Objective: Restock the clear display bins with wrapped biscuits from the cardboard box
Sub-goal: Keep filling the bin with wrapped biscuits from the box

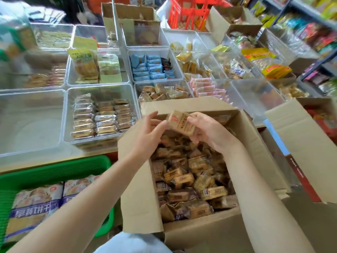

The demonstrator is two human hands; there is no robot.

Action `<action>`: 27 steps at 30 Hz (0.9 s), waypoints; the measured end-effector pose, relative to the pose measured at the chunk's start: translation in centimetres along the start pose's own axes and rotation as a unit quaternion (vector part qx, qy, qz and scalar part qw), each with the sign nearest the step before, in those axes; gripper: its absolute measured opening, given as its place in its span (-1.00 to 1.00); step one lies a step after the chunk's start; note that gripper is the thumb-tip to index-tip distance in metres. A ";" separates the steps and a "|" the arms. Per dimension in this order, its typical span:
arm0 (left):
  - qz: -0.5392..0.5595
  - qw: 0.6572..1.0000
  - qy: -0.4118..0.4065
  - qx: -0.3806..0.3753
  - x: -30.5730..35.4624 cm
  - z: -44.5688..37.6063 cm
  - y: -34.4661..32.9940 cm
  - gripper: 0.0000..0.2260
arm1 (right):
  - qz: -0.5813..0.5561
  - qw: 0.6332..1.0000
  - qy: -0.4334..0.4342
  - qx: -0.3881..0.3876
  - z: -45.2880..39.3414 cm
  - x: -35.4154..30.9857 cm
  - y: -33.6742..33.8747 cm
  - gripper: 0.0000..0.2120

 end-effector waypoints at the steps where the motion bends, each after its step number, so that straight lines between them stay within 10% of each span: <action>1: 0.054 0.999 0.004 -0.006 0.7 -0.6 1.5 -0.64 | -0.003 1.000 0.014 -0.007 -0.2 -1.3 -1.3 -0.76; 6: 0.072 0.994 -0.054 -0.056 -0.5 -3.4 10.5 -0.68 | 0.156 0.985 0.067 -0.024 -4.4 -5.2 -9.9 -0.73; 17: -0.077 0.987 0.021 0.141 -15.2 -9.7 27.2 -0.66 | 0.520 0.843 0.134 0.024 -22.8 -5.1 -23.5 -0.74; 23: -0.442 0.894 -0.020 0.071 -20.9 -9.5 26.4 -0.62 | 0.633 0.765 0.104 0.062 -31.0 -1.5 -24.3 -0.75; 27: -0.489 0.870 -0.021 0.060 -21.5 -9.4 26.0 -0.60 | 0.697 0.705 0.129 0.015 -34.4 1.2 -27.2 -0.74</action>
Point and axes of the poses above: each hand's wrist, its own z-axis away from the middle knuckle, its own y-axis out of the back of the hand, x = y × z, the point moved 7 cm from there along -z, towards the middle knuckle, and after that the axes turned 2 degrees about -z, right-handed, at the moved point
